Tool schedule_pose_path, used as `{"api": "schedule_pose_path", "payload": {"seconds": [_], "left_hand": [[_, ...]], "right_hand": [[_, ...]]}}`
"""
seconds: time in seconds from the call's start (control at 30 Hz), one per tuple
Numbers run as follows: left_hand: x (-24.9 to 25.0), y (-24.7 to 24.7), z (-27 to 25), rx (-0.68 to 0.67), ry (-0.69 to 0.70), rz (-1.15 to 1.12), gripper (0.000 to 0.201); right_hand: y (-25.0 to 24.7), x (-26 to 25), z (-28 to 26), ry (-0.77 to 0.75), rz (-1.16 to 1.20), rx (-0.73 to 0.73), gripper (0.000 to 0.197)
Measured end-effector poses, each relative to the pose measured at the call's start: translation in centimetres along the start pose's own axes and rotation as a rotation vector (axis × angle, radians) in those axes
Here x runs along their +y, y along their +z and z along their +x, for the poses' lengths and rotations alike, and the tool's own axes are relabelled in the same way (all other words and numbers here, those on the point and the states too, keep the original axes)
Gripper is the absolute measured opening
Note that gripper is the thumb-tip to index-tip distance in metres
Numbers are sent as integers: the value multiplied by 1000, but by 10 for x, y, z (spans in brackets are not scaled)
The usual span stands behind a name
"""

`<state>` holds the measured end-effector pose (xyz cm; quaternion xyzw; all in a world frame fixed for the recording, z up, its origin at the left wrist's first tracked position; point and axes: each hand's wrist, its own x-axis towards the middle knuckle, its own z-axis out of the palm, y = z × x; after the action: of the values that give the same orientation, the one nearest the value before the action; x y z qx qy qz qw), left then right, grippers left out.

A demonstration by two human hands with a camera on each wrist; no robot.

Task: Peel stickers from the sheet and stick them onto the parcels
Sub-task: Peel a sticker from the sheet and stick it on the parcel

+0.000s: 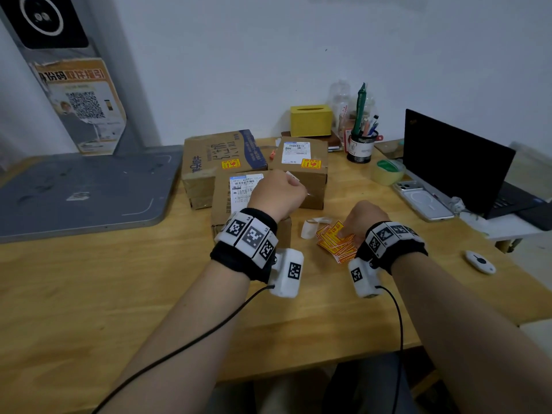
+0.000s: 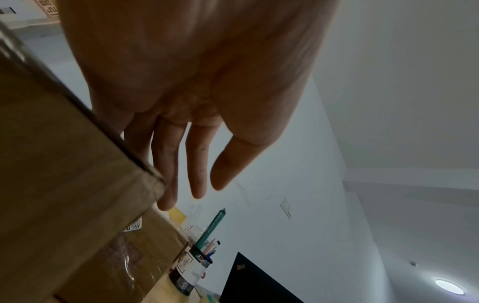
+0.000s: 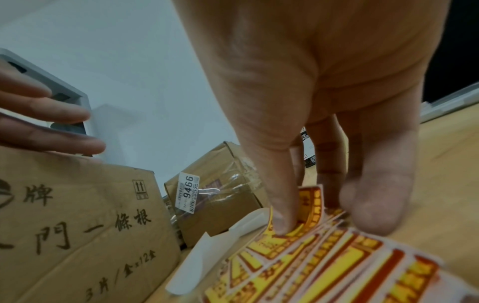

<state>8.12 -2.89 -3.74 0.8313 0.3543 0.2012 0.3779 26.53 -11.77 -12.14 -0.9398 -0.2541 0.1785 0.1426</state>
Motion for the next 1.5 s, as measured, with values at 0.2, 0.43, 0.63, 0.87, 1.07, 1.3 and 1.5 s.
{"api": "schedule_pose_path", "payload": {"seconds": [0.2,0.43,0.63,0.87,1.07,1.3,1.5], "left_hand": [[-1,-3,0,-7,-2,-20,25],[-6,-11,1,-53,-16,-137,21],[-7,-27,5,-52,-30,-292,25],[-6,-42,5,33,80,-414,18],[-7,-51,11,29,75,-446,18],[-12,-62,27,12,93,-393,10],[-4,-65,44,298,229,-353,7]], "right_hand": [[-4,5,-1,6,204,63,31],[-41,-14,-29,-205,580,241,18],[-59,-49,-68,-412,1023,103,12],[-63,-75,-82,-515,1172,26,14],[-65,-88,-73,-536,1276,-9,17],[-71,-95,-56,-575,1306,23,14],[-72,-112,-42,-657,1277,114,11]]}}
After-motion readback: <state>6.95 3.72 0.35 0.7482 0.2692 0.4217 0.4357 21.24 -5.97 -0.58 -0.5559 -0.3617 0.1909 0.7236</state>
